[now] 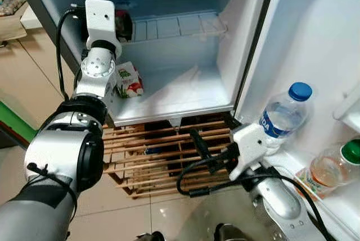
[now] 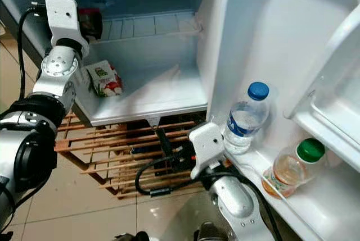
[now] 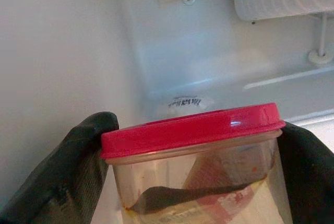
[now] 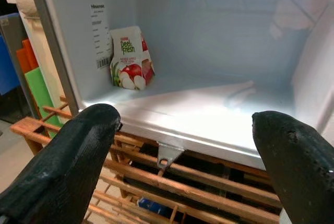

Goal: Restocking fridge

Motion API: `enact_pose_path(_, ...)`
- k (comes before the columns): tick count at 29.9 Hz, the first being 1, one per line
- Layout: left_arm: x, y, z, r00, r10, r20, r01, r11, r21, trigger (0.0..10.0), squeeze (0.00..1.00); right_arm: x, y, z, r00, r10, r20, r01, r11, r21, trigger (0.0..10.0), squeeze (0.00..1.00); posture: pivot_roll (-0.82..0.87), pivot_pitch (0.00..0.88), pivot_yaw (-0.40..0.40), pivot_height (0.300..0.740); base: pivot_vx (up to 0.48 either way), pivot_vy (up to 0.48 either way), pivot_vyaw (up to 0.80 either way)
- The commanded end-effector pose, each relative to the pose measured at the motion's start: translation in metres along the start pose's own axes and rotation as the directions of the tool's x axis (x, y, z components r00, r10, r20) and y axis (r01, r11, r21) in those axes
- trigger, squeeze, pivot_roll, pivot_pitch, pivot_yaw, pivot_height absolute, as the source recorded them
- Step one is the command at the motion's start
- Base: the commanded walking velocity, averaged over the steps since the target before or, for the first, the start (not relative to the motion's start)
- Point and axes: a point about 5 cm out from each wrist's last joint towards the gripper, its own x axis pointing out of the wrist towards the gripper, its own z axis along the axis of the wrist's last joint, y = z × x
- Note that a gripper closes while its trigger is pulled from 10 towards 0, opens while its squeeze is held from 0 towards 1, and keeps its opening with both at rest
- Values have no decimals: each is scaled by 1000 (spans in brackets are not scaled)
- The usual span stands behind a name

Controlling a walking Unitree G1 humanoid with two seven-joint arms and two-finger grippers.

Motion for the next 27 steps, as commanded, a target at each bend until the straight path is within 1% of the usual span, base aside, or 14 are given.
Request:
enact_pose_path(1, 0, 9, -6, 998, 42, -46, -42, 999, 15, 10000, 0, -4, 3, 2, 1000, 2, -3, -2, 1000, 0, 10000, 43, -317, 178, 103, 740, 0, 0, 0)
enact_pose_path(2, -2, 10, -12, 996, 52, -75, -51, 999, 19, 10000, 824, -7, 2, 2, 1000, -3, -11, 3, 1000, 0, 10000, 43, -324, 186, 101, 740, 0, 0, 0)
enact_pose_path(3, -3, 10, -15, 994, 56, -93, -55, 998, 15, 10000, 1000, -8, 2, 2, 1000, -5, -15, 5, 1000, 1, 10000, 43, -327, 190, 100, 740, 0, 0, 0)
enact_pose_path(4, -3, 10, -15, 994, 56, -93, -55, 998, 15, 10000, 1000, -8, 2, 2, 1000, -5, -15, 5, 1000, 1, 10000, 43, -327, 190, 100, 740, 0, 0, 0)
enact_pose_path(5, -6, 12, -24, 988, 67, -139, -68, 998, -3, 10000, 1000, -10, 2, 1, 1000, -6, -22, 6, 1000, 2, 10000, 39, -329, 196, 96, 740, 0, 0, 0)
enact_pose_path(7, -9, 13, -32, 980, 75, -182, -82, 996, -29, 10000, 1000, -10, 3, 1, 1000, -4, -27, 4, 1000, 4, 10000, 43, -328, 199, 92, 740, 0, 0, 0)
enact_pose_path(12, -12, 11, -38, 971, 72, -227, -85, 995, -50, 10000, 1000, -11, 4, 0, 999, -2, -35, 2, 1000, 6, 10000, 43, -324, 203, 88, 740, 0, 0, 0)
enact_pose_path(13, -12, 8, -41, 967, 68, -246, -82, 996, -45, 10000, 1000, -11, 4, 0, 999, -1, -39, 1, 1000, 7, 10000, 43, -324, 203, 88, 740, 0, 0, 0)
enact_pose_path(14, -13, 9, -43, 961, 83, -264, -99, 994, -50, 10000, 1000, -11, 5, 0, 999, 1, -41, 0, 1000, 8, 10000, 43, -318, 205, 87, 740, 0, 0, 0)
enact_pose_path(15, -13, 9, -43, 961, 83, -264, -99, 994, -50, 10000, 1000, -11, 5, 0, 999, 1, -41, 0, 1000, 8, 10000, 43, -318, 205, 87, 740, 0, 0, 0)
enact_pose_path(16, -12, 9, -41, 958, 102, -267, -112, 994, -22, 10000, 1000, -10, 5, 0, 999, 3, -42, -3, 1000, 8, 10000, 43, -316, 205, 86, 740, 0, 0, 0)
enact_pose_path(20, -5, 6, -27, 968, 105, -230, -110, 994, -11, 10000, 1000, -8, 6, -1, 999, 8, -43, -8, 1000, 8, 10000, 47, -316, 204, 89, 740, 0, 0, 0)
enact_pose_path(25, -3, 5, -23, 967, 110, -232, -120, 992, -28, 10000, 1000, -8, 6, -1, 999, 4, -47, -3, 1000, 8, 10000, 47, -314, 201, 94, 740, 0, 0, 0)
enact_pose_path(27, -3, 3, -23, 966, 107, -235, -115, 993, -22, 10000, 1000, -8, 6, -2, 999, 0, -48, 0, 1000, 10, 10000, 43, -310, 198, 96, 740, 0, 0, 0)
